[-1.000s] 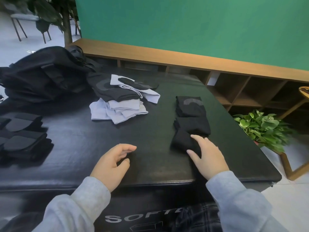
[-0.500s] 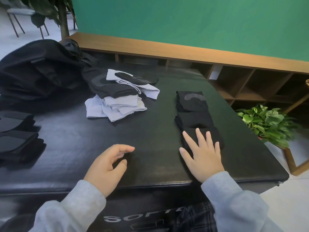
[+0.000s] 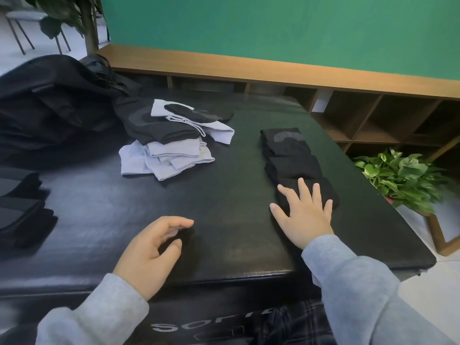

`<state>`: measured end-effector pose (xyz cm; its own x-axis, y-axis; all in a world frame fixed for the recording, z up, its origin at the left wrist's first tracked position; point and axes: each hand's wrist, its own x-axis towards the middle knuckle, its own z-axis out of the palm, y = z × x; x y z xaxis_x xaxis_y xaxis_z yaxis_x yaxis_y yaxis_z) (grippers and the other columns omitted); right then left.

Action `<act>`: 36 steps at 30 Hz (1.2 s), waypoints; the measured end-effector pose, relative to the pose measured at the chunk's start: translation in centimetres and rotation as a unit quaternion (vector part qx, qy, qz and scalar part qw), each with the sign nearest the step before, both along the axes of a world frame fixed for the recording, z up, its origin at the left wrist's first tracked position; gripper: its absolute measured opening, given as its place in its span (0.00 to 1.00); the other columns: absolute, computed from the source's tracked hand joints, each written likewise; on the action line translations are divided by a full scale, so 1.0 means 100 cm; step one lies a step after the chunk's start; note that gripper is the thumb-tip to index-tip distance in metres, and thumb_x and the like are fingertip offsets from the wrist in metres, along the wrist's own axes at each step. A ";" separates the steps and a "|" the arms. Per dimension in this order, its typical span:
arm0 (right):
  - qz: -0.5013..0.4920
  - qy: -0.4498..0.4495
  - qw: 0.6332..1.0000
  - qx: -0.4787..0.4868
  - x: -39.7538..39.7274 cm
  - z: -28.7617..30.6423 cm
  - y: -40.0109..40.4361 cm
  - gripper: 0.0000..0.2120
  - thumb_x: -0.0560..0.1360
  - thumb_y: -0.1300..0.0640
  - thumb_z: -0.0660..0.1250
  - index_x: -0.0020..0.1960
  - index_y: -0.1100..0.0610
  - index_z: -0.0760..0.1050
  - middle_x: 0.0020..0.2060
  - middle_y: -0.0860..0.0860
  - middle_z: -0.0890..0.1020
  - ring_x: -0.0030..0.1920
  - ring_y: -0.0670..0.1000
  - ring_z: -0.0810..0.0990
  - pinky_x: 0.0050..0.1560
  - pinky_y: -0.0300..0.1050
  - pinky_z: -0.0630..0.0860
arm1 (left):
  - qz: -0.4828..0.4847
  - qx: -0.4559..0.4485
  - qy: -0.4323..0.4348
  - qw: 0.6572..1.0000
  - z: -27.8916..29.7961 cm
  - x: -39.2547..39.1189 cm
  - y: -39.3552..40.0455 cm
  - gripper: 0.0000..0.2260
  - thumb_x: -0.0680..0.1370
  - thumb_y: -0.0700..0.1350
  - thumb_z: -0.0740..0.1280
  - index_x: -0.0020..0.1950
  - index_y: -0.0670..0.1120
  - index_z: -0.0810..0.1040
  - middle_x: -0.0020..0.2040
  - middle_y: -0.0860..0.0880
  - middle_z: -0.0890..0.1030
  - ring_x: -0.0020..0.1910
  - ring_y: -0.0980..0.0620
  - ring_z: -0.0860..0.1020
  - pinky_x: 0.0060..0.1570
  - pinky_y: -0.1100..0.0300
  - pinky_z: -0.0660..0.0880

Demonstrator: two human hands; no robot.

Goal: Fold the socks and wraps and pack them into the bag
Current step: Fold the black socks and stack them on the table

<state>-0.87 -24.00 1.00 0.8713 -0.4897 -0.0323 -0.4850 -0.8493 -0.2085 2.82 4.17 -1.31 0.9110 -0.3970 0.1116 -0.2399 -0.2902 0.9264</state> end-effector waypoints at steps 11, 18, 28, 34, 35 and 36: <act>0.028 -0.095 0.993 -0.066 0.000 -0.004 0.008 0.26 0.77 0.42 0.52 0.74 0.42 0.53 0.76 0.49 0.45 0.74 0.53 0.33 0.71 0.59 0.35 | 0.076 -0.049 -0.071 0.993 0.022 0.035 -0.011 0.20 0.74 0.38 0.63 0.48 0.65 0.76 0.58 0.55 0.74 0.60 0.61 0.72 0.59 0.70 0.66; 0.198 -0.123 0.966 -0.110 0.001 -0.008 0.013 0.28 0.73 0.42 0.48 0.73 0.44 0.56 0.76 0.46 0.54 0.76 0.50 0.41 0.71 0.52 0.34 | 0.145 0.199 -0.248 0.937 0.053 0.104 -0.026 0.27 0.73 0.44 0.70 0.70 0.45 0.67 0.74 0.44 0.58 0.73 0.45 0.56 0.68 0.52 0.55; 0.194 -0.165 0.962 -0.100 0.004 -0.012 0.013 0.27 0.72 0.44 0.51 0.69 0.49 0.68 0.73 0.47 0.64 0.75 0.49 0.49 0.72 0.51 0.39 | 0.152 0.395 -0.203 0.883 0.080 0.163 -0.040 0.23 0.77 0.51 0.65 0.71 0.49 0.65 0.69 0.48 0.67 0.71 0.46 0.58 0.66 0.48 0.63; 0.183 -0.177 0.963 -0.083 0.004 -0.012 0.013 0.29 0.72 0.42 0.48 0.68 0.50 0.68 0.72 0.45 0.63 0.75 0.45 0.48 0.72 0.50 0.38 | 0.199 0.348 -0.142 0.905 0.085 0.179 -0.036 0.11 0.78 0.49 0.62 0.59 0.51 0.78 0.57 0.46 0.78 0.62 0.44 0.69 0.59 0.49 0.70; 0.181 -0.177 0.964 -0.082 0.004 -0.013 0.013 0.29 0.71 0.42 0.47 0.68 0.50 0.69 0.72 0.44 0.63 0.75 0.45 0.48 0.73 0.50 0.38 | 0.202 0.343 -0.143 0.906 0.086 0.179 -0.033 0.10 0.78 0.48 0.62 0.57 0.50 0.79 0.56 0.46 0.79 0.59 0.44 0.71 0.57 0.50 0.71; 0.178 -0.177 0.964 -0.081 0.004 -0.013 0.013 0.29 0.71 0.42 0.47 0.68 0.50 0.68 0.72 0.44 0.63 0.75 0.45 0.48 0.73 0.50 0.38 | 0.207 0.329 -0.152 0.909 0.086 0.179 -0.030 0.10 0.78 0.48 0.62 0.56 0.50 0.79 0.55 0.46 0.79 0.56 0.44 0.73 0.54 0.51 0.72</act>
<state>-0.44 -22.74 -0.30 0.9276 -0.1303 0.3502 -0.0786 -0.9843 -0.1581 20.69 1.17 7.29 0.9641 -0.0994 0.2464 -0.2002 -0.8814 0.4278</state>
